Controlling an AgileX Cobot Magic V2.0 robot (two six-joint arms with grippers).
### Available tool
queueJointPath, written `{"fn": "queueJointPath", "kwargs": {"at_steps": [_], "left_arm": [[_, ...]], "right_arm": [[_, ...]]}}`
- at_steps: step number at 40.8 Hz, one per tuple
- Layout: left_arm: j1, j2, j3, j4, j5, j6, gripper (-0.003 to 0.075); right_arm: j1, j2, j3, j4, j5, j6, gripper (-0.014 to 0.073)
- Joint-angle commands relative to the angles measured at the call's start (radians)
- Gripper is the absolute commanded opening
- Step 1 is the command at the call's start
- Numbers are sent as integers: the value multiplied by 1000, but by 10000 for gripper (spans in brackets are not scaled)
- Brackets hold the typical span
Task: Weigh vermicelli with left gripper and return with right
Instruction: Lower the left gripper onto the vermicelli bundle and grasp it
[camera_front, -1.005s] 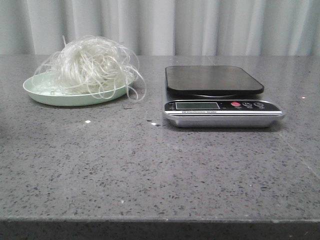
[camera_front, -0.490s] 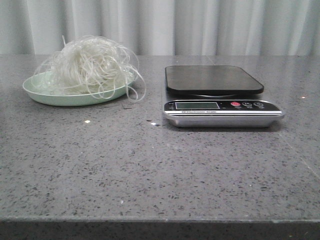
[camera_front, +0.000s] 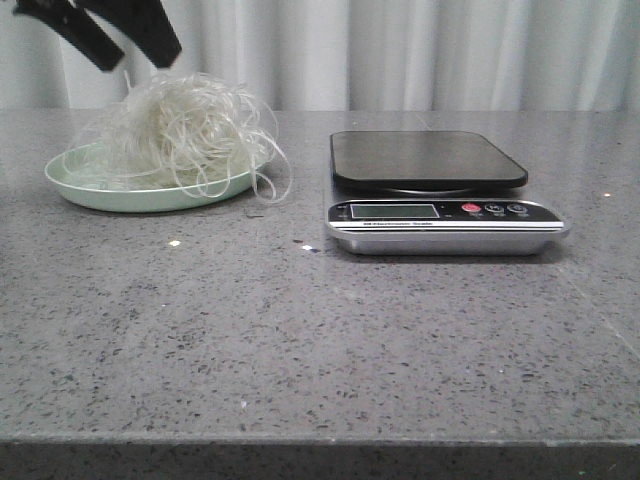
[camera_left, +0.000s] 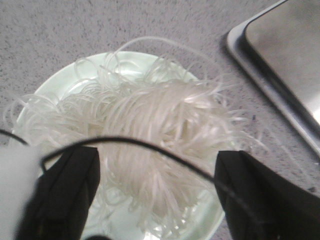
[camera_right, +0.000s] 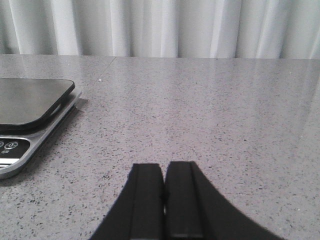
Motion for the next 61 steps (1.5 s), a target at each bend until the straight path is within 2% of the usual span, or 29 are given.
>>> {"fn": "queueJointPath", "kwargs": {"at_steps": [1,16,21,27,33,36,53,61], "left_arm": [[-6,-5,-34,-50,-62,21,538],[-6,83,-34,-141,-87,88,535],[-6,103,-34,-137,-76,88,505],[-6,114,-34,-137,-45,88,353],[-6,115,-34,-137,-37,88,126],[-6,115,-34,-139,-37,88,148],[-6,93,-136,-156,58,86,145],[-6,37,-183,-202,60,86,145]], "right_arm": [[-4,-16,-8,1,-80,-7,151],[-4,-16,-8,1,-80,-7,151],[-4,-16,-8,1,-80,-7,151],[-4,-16,-8,1,-80,-7,151],[-4,-16,-8,1,-80,-7,151],[-4,-16,-8,1,-80,-7,151],[-4,-16,-8,1,-80,-7,151],[-4,-16,-8,1,-80,-7,151]]}}
